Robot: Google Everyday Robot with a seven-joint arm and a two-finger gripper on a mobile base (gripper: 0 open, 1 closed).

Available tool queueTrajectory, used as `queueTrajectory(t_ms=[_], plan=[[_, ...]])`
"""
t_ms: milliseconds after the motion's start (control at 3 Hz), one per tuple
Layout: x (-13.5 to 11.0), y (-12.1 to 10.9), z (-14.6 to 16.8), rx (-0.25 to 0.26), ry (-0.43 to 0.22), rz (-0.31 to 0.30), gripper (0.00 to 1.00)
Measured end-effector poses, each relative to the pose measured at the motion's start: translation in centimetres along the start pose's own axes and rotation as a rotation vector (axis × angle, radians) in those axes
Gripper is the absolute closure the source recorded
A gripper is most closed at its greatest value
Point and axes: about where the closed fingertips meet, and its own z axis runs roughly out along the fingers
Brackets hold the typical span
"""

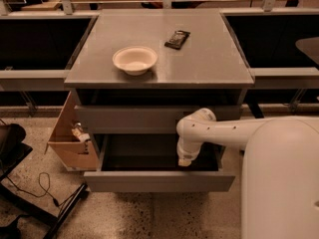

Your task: Open middle drawer

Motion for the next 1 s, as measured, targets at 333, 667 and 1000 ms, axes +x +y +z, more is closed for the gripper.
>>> queueTrajectory(t_ms=[333, 667, 1000], plan=[[0.00, 0.00, 0.00, 0.000, 0.000, 0.000, 0.73], [0.00, 0.00, 0.00, 0.000, 0.000, 0.000, 0.50], [0.00, 0.01, 0.01, 0.000, 0.000, 0.000, 0.27]])
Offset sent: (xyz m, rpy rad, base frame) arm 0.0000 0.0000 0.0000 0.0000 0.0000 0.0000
